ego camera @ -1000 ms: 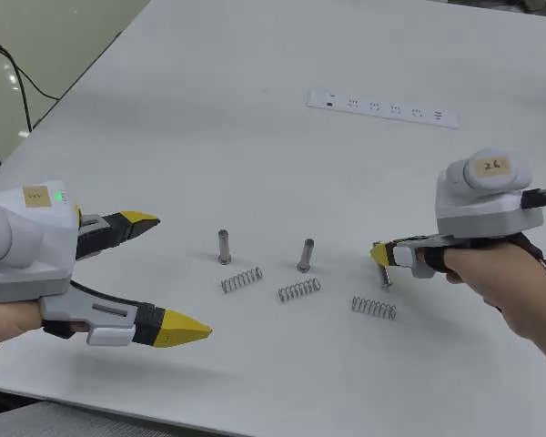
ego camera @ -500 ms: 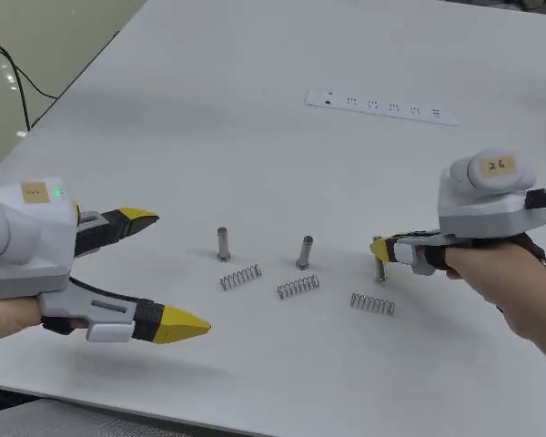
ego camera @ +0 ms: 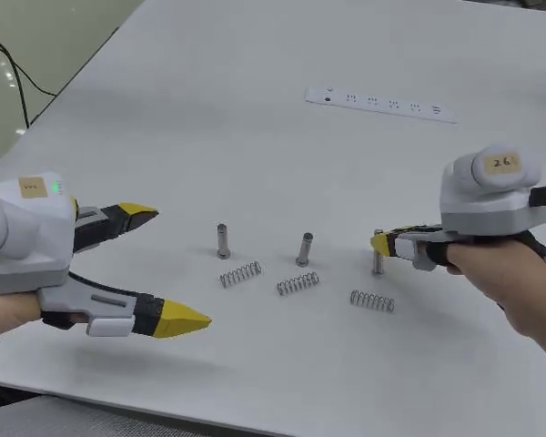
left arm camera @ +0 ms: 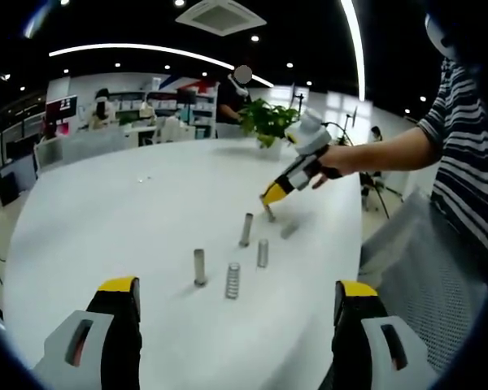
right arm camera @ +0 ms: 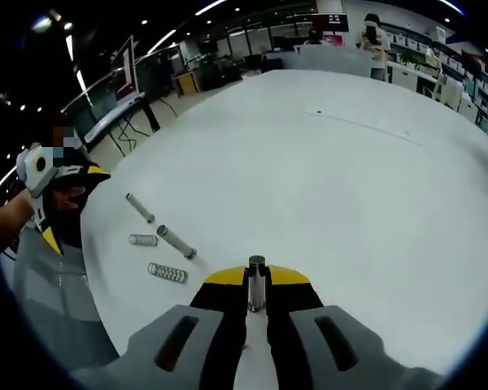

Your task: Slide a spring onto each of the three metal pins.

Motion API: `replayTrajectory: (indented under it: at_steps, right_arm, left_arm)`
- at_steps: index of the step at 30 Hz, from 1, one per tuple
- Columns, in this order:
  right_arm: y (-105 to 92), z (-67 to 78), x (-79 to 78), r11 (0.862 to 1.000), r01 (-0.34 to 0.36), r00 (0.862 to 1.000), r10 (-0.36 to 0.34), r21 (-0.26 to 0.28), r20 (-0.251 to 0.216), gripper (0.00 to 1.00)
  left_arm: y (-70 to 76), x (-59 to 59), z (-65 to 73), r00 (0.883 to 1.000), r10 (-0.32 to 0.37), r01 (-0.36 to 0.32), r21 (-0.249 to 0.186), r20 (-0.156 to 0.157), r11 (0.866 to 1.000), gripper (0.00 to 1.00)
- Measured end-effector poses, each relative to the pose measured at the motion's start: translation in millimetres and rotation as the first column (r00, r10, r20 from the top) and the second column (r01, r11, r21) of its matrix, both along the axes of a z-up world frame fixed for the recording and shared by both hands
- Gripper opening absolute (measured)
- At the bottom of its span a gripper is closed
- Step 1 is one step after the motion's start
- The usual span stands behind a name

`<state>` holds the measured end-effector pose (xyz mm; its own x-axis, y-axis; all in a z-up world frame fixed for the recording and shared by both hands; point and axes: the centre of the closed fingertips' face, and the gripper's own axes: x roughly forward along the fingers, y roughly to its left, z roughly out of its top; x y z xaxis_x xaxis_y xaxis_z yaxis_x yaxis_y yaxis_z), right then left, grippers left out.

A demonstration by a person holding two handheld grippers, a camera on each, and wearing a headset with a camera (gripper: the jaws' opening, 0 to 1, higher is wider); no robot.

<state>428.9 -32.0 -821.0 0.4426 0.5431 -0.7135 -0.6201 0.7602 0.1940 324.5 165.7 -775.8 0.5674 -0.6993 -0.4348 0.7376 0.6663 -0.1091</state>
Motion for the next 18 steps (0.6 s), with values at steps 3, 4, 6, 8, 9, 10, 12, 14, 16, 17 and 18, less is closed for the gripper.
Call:
replayTrajectory:
  at_steps: [3, 4, 6, 8, 9, 10, 12, 14, 16, 17, 18]
  right_arm:
    - [-0.3, 0.2, -0.4, 1.0, -0.004, 1.0, 0.004, -0.002, 0.004, 0.05]
    - [-0.7, 0.8, -1.2, 1.0, -0.005, 1.0, 0.005, -0.002, 0.01, 0.05]
    - [-0.7, 2.1, -3.0, 1.0, -0.007, 1.0, 0.007, 0.003, 0.02, 0.05]
    - [-0.7, 1.7, -4.7, 1.0, -0.01, 1.0, 0.01, 0.006, 0.022, 0.05]
    - [-0.5, 1.9, -5.5, 1.0, -0.013, 0.999, 0.013, 0.005, 0.029, 0.05]
    - [-0.5, 2.0, -7.0, 1.0, -0.02, 0.999, 0.02, 0.0, 0.033, 0.05]
    - [-0.9, 2.5, -8.4, 0.999, -0.032, 0.998, 0.033, -0.013, 0.049, 0.05]
    - [-2.0, 2.6, -9.6, 0.998, -0.047, 0.996, 0.05, -0.031, 0.073, 0.05]
    - [-2.0, 3.0, -11.9, 0.998, -0.058, 0.995, 0.061, -0.036, 0.085, 0.05]
    - [-2.4, 3.0, -12.7, 0.997, -0.063, 0.993, 0.067, -0.04, 0.096, 0.05]
    - [-2.5, 3.0, -13.5, 0.997, -0.065, 0.993, 0.068, -0.04, 0.099, 0.05]
  left_arm:
    - [-0.4, -0.3, -0.7, 1.0, -0.001, 0.001, 0.0, -0.002, 1.0, 0.97]
    - [-0.6, -0.3, -0.8, 1.0, -0.002, 0.002, 0.001, -0.002, 1.0, 0.97]
    - [-0.5, 0.1, -0.4, 1.0, 0.001, -0.001, -0.003, -0.001, 1.0, 0.97]
    - [0.0, 0.4, -0.6, 1.0, 0.002, -0.002, -0.002, -0.002, 1.0, 0.97]
    - [0.1, 0.5, -0.7, 1.0, 0.002, -0.002, -0.002, -0.002, 1.0, 0.97]
    - [0.2, 0.7, -0.8, 1.0, 0.003, -0.003, -0.002, -0.002, 1.0, 0.97]
    - [0.1, 0.7, -0.8, 1.0, 0.003, -0.003, -0.003, -0.002, 1.0, 0.97]
    - [0.2, 0.9, -1.1, 1.0, 0.004, -0.004, -0.003, -0.002, 1.0, 0.97]
    - [0.0, 1.0, -1.2, 1.0, 0.004, -0.004, -0.004, -0.002, 1.0, 0.97]
    - [-0.1, 1.0, -1.2, 1.0, 0.003, -0.003, -0.003, -0.003, 1.0, 0.97]
    - [-0.1, 1.0, -1.4, 1.0, 0.002, -0.002, -0.002, -0.002, 1.0, 0.97]
